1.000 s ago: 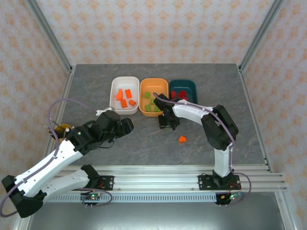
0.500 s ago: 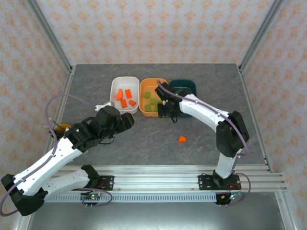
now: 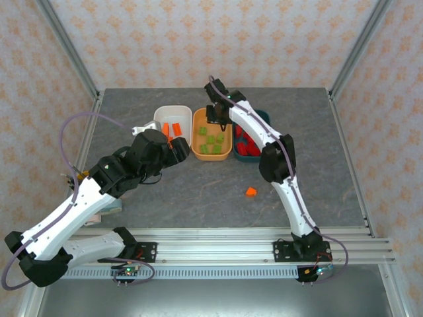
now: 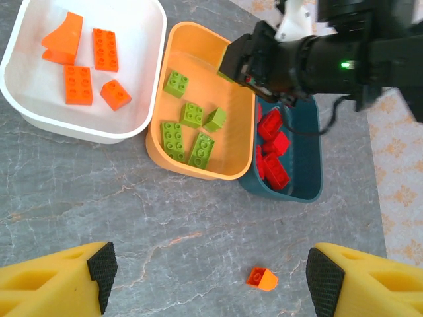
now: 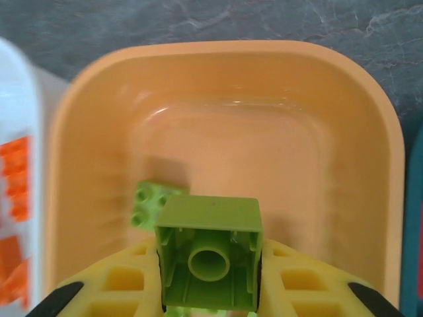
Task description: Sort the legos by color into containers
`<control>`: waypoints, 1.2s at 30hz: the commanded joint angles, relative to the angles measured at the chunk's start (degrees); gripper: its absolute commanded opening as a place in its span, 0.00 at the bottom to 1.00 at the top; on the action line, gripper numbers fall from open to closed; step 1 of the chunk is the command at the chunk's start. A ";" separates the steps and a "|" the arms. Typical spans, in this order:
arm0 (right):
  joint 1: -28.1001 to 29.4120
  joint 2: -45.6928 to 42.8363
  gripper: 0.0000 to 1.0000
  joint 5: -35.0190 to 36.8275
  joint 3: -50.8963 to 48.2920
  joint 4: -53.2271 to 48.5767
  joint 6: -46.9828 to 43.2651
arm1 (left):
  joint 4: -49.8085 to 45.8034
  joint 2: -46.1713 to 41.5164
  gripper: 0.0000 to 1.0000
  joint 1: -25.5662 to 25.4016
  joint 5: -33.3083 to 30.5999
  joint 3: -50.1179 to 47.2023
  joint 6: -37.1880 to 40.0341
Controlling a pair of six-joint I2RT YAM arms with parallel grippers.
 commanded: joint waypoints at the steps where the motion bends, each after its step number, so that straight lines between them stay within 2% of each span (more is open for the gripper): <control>1: -0.47 3.07 0.29 0.78 4.39 -4.08 -1.12 | -0.22 -0.09 0.78 -0.27 -2.44 0.79 0.15; 4: -0.75 5.16 0.37 -1.19 4.78 -3.42 -1.51 | -1.05 -0.13 0.78 -0.27 -2.38 0.31 0.38; 9: -0.39 3.44 0.57 -3.27 6.99 -2.81 -1.95 | -1.45 -0.18 0.79 -0.26 -0.79 -1.70 0.34; 12: 0.22 -0.40 0.60 -2.65 7.70 -2.71 -1.92 | -0.85 0.36 0.79 -0.27 1.03 -3.15 0.57; 16: 0.79 -8.99 0.57 -0.81 3.83 -2.95 -0.04 | -0.52 2.56 0.79 -0.36 3.64 -3.83 1.88; 23: 1.19 -36.28 0.55 5.53 -26.95 5.69 4.55 | 3.30 10.56 0.78 -3.72 10.53 -3.06 5.38; 27: 1.28 -53.15 0.55 9.20 -47.80 6.56 6.76 | 2.75 18.69 0.78 -7.31 12.27 0.26 3.04; 33: 1.28 -76.06 0.56 10.20 -70.39 0.98 11.77 | 4.87 32.62 0.76 -10.65 18.04 6.67 -8.25; 36: 1.28 -85.22 0.56 9.97 -77.72 -3.60 15.31 | -0.15 42.52 0.75 -13.45 19.28 17.18 -6.39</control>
